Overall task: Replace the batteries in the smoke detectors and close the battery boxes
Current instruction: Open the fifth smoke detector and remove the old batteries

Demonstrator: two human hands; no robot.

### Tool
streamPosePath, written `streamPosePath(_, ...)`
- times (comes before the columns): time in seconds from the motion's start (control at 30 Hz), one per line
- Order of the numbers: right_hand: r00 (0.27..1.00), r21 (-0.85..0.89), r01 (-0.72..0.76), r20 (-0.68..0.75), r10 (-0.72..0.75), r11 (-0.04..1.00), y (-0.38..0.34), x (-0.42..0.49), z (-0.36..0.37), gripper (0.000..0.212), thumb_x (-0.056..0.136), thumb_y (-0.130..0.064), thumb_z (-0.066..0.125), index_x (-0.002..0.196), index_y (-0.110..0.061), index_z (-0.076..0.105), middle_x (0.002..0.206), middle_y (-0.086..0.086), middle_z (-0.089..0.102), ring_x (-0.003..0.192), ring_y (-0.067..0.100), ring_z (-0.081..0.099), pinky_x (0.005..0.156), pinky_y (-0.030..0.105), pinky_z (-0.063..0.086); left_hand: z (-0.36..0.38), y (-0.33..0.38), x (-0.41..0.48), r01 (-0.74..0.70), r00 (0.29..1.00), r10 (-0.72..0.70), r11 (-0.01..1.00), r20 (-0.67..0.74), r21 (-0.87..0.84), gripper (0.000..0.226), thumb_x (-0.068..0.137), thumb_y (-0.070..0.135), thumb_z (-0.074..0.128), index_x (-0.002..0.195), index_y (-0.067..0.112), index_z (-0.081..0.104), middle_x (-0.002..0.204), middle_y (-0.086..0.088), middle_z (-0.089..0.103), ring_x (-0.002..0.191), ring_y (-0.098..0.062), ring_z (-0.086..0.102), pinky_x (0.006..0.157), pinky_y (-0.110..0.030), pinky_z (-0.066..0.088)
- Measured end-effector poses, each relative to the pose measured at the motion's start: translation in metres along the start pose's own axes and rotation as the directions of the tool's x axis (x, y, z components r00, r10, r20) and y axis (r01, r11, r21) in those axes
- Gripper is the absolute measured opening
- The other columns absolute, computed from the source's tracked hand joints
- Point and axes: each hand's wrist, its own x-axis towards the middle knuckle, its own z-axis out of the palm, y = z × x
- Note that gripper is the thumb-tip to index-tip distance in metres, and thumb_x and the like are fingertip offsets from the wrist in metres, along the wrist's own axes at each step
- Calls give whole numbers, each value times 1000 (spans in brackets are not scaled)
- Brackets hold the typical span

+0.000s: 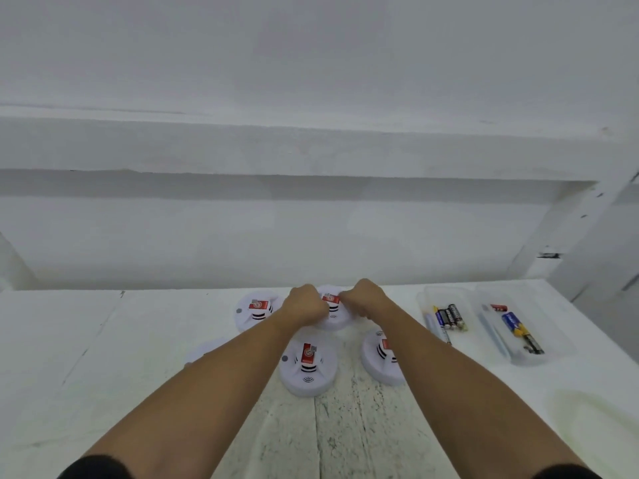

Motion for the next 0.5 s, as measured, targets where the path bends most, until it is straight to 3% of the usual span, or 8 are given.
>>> streamPosePath(0.1, 1000, 25, -7, -25, 8, 1000, 3, 0, 0, 34, 90, -15, 51, 59, -10, 38, 59, 4, 42, 54, 18, 42, 45, 23, 29, 1, 8, 2, 114, 993, -104, 943, 51, -313, 17, 88, 14, 50, 97, 1, 56, 90, -17, 62, 78, -27, 56, 60, -26, 39)
streamPosePath(0.17, 999, 113, -28, -21, 30, 993, 4, -2, -3, 31, 86, -7, 49, 58, -11, 38, 59, 6, 42, 52, 18, 40, 46, 24, 29, -2, 12, -5, 190, 982, -161, 812, 100, -552, 11, 88, 12, 54, 91, 3, 55, 76, -12, 56, 67, -24, 53, 58, -27, 42)
streamPosePath(0.23, 998, 308, -51, -18, 59, 950, 6, -6, -8, 23, 84, -6, 50, 62, -11, 43, 66, 7, 48, 62, 23, 47, 52, 25, 38, -5, 16, -9, 197, 980, -159, 658, 122, -727, 12, 89, 12, 54, 98, 3, 57, 81, -11, 56, 73, -24, 55, 68, -32, 48)
streamPosePath(0.3, 996, 556, -45, -42, 82, 830, 9, -14, -16, 13, 82, -5, 52, 70, -7, 47, 74, 14, 50, 70, 24, 48, 57, 30, 40, -7, 19, -16, 134, 990, -121, 580, 77, -803, 10, 91, 14, 53, 96, 6, 55, 88, -12, 57, 80, -25, 56, 74, -34, 49)
streamPosePath(0.4, 993, 762, 33, -96, 62, 647, 16, -33, -26, 2, 83, -8, 55, 81, -7, 53, 85, 15, 55, 77, 26, 53, 63, 33, 46, -10, 21, -31, 19, 999, -52, 530, -9, -848, 4, 92, 17, 54, 95, 16, 51, 88, -6, 54, 77, -20, 53, 71, -31, 46)
streamPosePath(0.5, 989, 859, 90, -138, 58, 504, 25, -64, -32, 15, 90, -23, 59, 87, -8, 56, 100, 14, 65, 94, 31, 63, 74, 38, 53, -6, 24, -58, -105, 989, -17, 606, -144, -788, 24, 90, 23, 58, 112, 15, 57, 102, -5, 62, 91, -20, 60, 80, -32, 49)
